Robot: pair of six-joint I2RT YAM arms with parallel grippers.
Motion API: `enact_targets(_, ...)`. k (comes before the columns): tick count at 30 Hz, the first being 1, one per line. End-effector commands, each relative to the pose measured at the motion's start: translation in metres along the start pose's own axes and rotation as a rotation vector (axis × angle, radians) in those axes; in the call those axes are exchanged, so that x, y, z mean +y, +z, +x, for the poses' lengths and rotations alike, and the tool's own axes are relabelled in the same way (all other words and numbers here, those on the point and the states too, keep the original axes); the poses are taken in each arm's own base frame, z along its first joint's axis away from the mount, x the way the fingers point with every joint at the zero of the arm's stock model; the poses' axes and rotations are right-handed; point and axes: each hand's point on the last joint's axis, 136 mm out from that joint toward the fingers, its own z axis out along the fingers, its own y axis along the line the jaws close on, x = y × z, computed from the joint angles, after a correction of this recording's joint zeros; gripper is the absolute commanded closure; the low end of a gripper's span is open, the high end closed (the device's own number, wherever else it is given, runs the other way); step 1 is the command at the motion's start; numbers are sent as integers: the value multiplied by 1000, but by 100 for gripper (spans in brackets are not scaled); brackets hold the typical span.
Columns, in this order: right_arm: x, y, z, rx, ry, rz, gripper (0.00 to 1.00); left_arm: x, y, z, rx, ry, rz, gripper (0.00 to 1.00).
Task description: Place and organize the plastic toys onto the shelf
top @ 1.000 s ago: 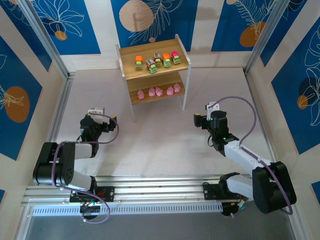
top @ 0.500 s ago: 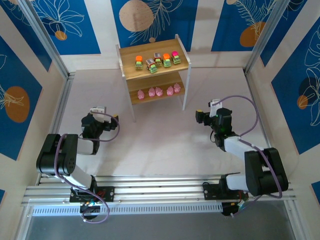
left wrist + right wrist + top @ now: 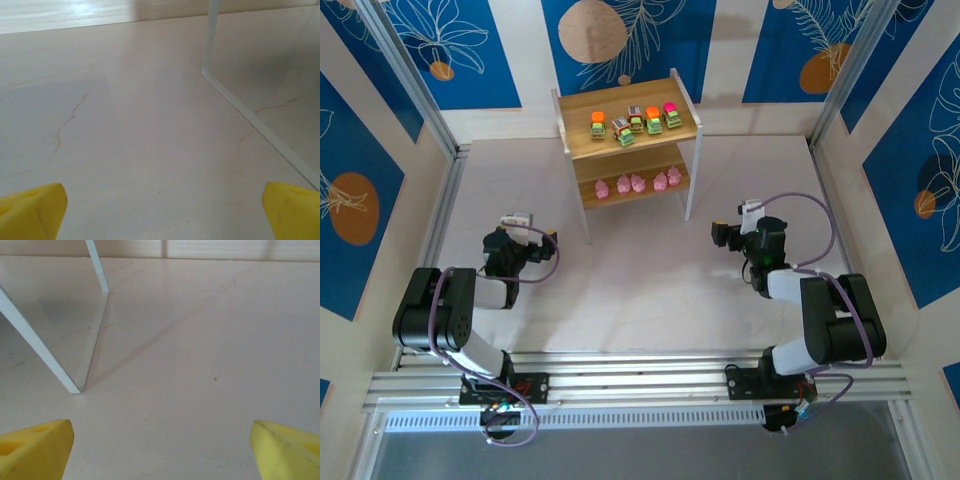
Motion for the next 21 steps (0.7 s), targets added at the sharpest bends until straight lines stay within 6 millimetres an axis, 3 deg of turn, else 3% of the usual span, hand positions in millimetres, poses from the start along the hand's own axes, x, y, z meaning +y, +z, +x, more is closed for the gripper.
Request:
enact_targets(1,-1,3,3,-40,23,-35,9,2,2,-6,-13,2,11,0)
enact_targets(7,-9,6,4,-19,62,-24,8,1,2,-6,-13,2,11,0)
enact_targets(9,-13,7,5,-7,80,-10,1,1,2,-6,-13,2,11,0)
enact_targets(21,-13,6,4,-12,83,-14,1,1,2,-6,-13,2,11,0)
